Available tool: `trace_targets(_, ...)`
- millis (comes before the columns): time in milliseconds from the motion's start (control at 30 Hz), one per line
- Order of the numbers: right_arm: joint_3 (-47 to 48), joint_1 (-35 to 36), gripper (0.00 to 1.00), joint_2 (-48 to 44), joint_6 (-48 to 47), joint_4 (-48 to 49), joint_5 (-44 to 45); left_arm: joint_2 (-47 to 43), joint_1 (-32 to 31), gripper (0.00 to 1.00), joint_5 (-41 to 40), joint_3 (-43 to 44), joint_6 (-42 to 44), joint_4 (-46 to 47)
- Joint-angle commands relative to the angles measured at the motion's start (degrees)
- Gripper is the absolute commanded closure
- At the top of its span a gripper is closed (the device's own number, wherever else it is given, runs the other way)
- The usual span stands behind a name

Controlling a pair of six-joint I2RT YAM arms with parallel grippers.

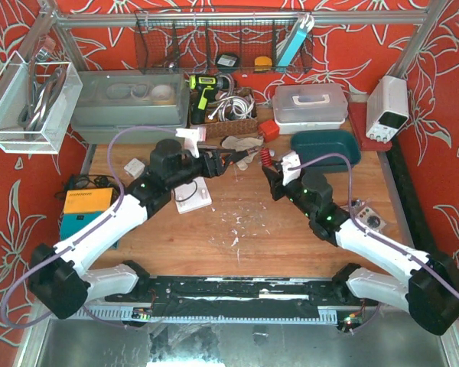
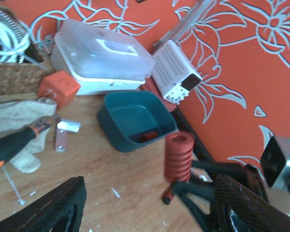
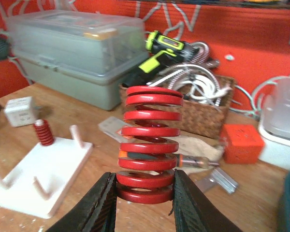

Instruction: Install the large spring

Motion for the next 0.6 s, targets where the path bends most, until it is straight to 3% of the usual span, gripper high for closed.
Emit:
trace_targets(0,-0.9,4.0,0.95,-1.0,-5.7,5.1,-0.5,3.7,0.6,0.26,9.0,8.4,2.4,-8.4)
trace_targets(333,-0.4,10.2,0.96,0.3,-11.1,6.4,0.9,12.4,0.6,0.23,16.9,15.0,3.2,-12.4)
trace_targets(567,-0.2,11.6,0.96,0.5,-12.5,6.3,1.2,14.6,0.5,0.28,20.2,15.3,2.0,-10.9)
